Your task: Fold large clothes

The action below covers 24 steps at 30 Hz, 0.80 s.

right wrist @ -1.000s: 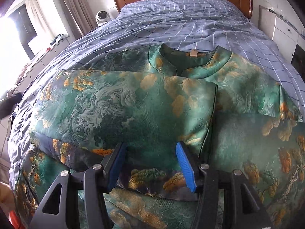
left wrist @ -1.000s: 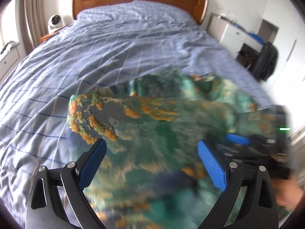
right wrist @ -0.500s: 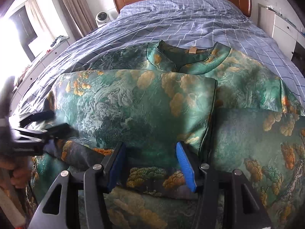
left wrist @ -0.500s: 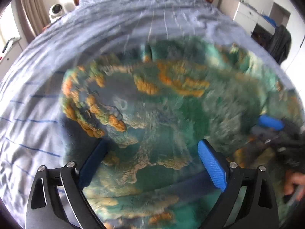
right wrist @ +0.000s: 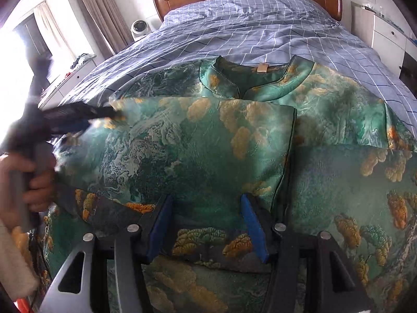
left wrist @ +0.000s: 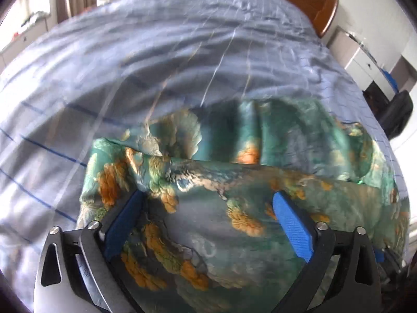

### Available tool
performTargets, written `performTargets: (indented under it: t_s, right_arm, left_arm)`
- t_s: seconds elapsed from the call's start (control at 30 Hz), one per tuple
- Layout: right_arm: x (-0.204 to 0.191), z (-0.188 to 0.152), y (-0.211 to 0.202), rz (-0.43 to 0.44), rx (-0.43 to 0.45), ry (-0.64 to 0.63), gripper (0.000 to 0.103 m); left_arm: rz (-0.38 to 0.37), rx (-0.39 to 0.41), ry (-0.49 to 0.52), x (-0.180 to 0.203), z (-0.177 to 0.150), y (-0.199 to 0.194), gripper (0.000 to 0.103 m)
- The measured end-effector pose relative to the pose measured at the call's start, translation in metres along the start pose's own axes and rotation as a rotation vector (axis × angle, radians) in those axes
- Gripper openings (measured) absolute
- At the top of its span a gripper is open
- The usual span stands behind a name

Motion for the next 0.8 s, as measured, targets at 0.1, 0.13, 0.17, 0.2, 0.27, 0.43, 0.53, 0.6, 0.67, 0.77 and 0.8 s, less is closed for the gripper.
performTargets:
  t_s: [0.1,0.13,0.17,0.2,0.27,0.43,0.53,0.6,0.67,0.77,0.8]
  right_arm:
    - [-0.001,-0.001,0.001,0.002,0.009,-0.005,0.056]
    - [-0.001,-0.002,0.001,0.002,0.011,-0.005,0.056]
    - [-0.001,-0.002,0.001,0.003,0.012,-0.005,0.056]
    - [-0.001,-0.002,0.001,0.003,0.013,-0.006,0.056]
    - [-0.001,-0.002,0.001,0.0,0.013,-0.008,0.056]
    - [-0.001,-0.003,0.002,-0.012,0.008,-0.016,0.056]
    - [-0.003,-0.001,-0.001,-0.009,0.018,-0.015,0.056]
    - [-0.003,0.0,-0.003,-0.006,0.027,-0.011,0.056]
    - [-0.005,0.002,-0.008,-0.021,0.026,-0.008,0.057]
    - [-0.014,0.005,-0.028,-0.054,0.041,-0.032,0.065]
    - [-0.017,0.005,-0.037,-0.061,0.053,-0.039,0.067]
  left_arm:
    - [0.014,-0.006,0.025,0.001,-0.004,0.008,0.102]
    - [0.022,-0.009,0.033,0.002,-0.004,0.01,0.102]
    - [0.023,-0.004,0.033,0.002,-0.004,0.012,0.102]
    - [0.021,0.002,0.033,0.001,-0.005,0.012,0.103]
    - [0.022,0.011,0.036,0.001,-0.005,0.01,0.102]
    - [0.076,0.0,0.081,0.004,-0.003,-0.008,0.102]
    - [0.091,0.027,0.101,0.002,-0.011,-0.043,0.102]
    - [0.085,0.06,0.128,0.003,-0.023,-0.072,0.102]
    - [0.086,0.07,0.184,0.006,-0.037,-0.094,0.102]
    - [0.09,0.069,0.262,0.014,-0.062,-0.121,0.102]
    - [0.084,0.071,0.276,0.018,-0.068,-0.126,0.102]
Point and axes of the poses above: each gripper's, at about its wrist camera, not at the fingertips, and y roughly the way its jaws point, x to its right, z to its top, the point moved 9 cm from there along y, roughly the way its jaws point, and after that the axes turned 10 degrees about y, right-handed, at the moved point
